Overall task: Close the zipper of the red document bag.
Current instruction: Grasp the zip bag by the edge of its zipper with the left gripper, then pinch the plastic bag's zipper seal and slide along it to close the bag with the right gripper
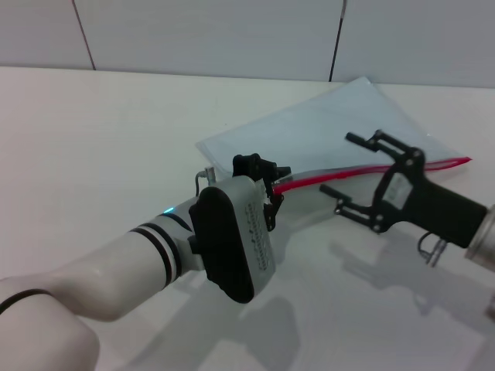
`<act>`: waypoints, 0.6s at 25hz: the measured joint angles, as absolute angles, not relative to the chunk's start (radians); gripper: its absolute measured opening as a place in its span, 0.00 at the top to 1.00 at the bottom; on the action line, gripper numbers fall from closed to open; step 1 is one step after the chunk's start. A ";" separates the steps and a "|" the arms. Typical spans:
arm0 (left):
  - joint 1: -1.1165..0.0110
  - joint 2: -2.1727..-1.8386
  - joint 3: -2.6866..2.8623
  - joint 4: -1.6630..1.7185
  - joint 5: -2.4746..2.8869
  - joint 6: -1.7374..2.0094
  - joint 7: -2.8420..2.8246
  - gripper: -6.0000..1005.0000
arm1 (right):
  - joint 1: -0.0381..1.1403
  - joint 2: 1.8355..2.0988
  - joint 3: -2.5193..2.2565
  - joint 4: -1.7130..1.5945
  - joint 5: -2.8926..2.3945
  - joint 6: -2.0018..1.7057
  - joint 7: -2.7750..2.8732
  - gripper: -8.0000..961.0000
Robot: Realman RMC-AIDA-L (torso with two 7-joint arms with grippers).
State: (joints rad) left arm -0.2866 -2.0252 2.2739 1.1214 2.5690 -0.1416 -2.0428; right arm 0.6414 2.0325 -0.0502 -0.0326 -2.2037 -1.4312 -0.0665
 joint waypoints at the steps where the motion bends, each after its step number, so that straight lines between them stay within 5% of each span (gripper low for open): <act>1: -0.284 -2.025 2.279 1.122 2.570 -0.149 -2.038 0.94 | 0.646 2.032 -0.051 -0.013 -2.204 -1.401 -0.099 0.24; 15: -0.264 -2.024 2.294 1.138 2.571 -0.157 -2.019 0.94 | 0.652 2.034 -0.035 0.069 -2.194 -1.208 -0.350 0.26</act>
State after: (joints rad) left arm -0.2637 -2.0235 2.2935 1.1382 2.5710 -0.1573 -2.0187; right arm 0.6519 2.0340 -0.0353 0.0689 -2.1938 -1.2083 -0.3505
